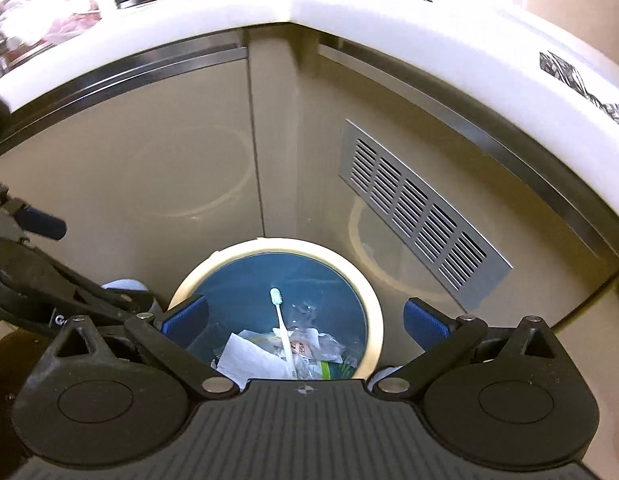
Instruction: Collect trash
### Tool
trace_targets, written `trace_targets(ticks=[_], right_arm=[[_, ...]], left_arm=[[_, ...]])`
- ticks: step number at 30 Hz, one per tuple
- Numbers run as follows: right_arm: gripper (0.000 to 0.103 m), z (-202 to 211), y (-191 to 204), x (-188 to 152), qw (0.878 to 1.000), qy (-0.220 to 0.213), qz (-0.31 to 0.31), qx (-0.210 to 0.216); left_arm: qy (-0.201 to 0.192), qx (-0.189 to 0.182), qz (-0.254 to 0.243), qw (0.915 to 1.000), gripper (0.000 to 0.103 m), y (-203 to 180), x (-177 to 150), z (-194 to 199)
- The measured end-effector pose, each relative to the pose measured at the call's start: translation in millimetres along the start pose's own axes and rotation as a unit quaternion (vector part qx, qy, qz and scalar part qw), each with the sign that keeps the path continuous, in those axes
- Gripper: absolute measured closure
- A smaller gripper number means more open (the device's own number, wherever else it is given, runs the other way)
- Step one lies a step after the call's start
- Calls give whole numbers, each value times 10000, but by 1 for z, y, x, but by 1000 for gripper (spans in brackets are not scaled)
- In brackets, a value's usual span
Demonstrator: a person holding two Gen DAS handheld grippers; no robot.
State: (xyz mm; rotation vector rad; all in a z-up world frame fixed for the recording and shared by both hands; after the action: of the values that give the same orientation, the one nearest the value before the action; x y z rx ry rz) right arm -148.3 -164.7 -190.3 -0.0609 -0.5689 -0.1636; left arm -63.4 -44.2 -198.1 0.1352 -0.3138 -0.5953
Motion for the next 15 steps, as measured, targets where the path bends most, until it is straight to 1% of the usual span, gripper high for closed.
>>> trace_targets(ticks=[5,8,11,15], right_arm=[[0,8,6,-3,9998,-71,167,-52],[0,9,7,-4,9998,-75,159,-69],[0,9,7,-5,9999,-49,104,-1],[0,8,4,-7,10000,47,26,82]], left_arm=[[54,-136,129,9998,0,7,-1,2],[59,-129,128,9998,0,9,-1,0],[26,-120,137,9998,0,10,-3,0],[130,-166,187,9996,0,10,-5,-1]])
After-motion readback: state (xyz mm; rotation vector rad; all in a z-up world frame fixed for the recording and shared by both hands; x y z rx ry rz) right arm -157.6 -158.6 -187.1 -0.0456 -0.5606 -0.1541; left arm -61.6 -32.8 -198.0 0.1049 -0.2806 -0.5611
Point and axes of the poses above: each gripper's, at about its wrist camera, not at the fingertips, and z roughly against the way its jaws point, y to its left, x to its top, the point moved 2 cm from there along -z, roughly the way its jaws point, and after that the axes turned 11 degrees about y, right-handed, at the moved point
